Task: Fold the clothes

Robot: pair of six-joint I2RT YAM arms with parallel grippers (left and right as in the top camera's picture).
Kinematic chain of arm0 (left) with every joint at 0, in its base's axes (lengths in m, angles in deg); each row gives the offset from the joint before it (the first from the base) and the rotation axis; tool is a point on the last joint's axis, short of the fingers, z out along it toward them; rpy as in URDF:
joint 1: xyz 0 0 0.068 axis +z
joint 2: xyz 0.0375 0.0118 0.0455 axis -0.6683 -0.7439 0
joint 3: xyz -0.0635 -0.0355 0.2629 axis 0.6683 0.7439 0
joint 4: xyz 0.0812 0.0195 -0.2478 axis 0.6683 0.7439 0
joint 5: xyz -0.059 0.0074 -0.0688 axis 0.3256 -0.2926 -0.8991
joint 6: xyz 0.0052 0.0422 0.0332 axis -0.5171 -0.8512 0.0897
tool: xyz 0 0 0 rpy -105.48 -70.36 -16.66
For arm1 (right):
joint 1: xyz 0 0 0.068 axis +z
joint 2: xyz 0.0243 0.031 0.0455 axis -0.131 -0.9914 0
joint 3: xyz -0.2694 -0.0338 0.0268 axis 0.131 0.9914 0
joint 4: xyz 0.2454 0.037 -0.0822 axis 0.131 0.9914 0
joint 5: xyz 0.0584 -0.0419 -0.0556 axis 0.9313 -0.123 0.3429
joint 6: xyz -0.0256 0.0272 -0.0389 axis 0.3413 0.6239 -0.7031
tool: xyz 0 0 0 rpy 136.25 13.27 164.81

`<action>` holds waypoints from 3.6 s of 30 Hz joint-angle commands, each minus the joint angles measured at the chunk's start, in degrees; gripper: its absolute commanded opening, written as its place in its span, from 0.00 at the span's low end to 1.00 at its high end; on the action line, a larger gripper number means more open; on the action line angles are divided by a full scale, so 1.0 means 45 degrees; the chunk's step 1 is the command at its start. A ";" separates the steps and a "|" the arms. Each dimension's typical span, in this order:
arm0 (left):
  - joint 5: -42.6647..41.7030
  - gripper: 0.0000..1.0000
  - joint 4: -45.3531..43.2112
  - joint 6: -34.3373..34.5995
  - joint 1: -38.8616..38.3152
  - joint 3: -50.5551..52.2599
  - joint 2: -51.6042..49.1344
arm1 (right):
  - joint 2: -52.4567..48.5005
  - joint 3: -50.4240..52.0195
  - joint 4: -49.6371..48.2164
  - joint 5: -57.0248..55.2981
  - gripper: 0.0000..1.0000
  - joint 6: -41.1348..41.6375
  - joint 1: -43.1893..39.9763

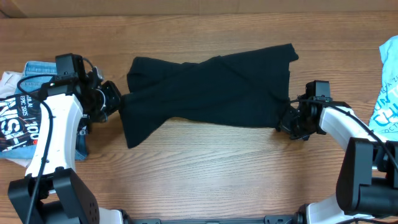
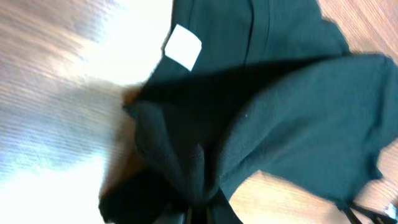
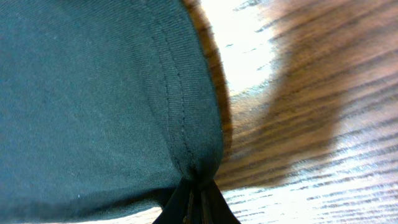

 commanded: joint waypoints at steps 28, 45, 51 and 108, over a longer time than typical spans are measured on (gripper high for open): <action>0.2215 0.59 -0.1491 -0.0481 -0.0865 -0.0165 -0.2565 | -0.0447 0.0306 0.0277 -0.1491 0.04 0.0500 0.0019; 0.0593 0.47 -0.2807 -0.0583 -0.0865 -0.0243 -0.2161 | -0.0452 0.0306 -0.0029 -0.1491 0.04 0.0505 0.0019; 0.0170 0.41 -0.2958 -0.0578 -0.0865 -0.0243 -0.2006 | -0.0452 0.0306 -0.0068 -0.1491 0.04 0.0505 0.0019; 0.3225 0.04 -0.1846 -0.1545 -0.1647 -0.1831 -0.0529 | 0.0602 -0.1797 0.1953 -0.1501 0.04 0.0437 0.0015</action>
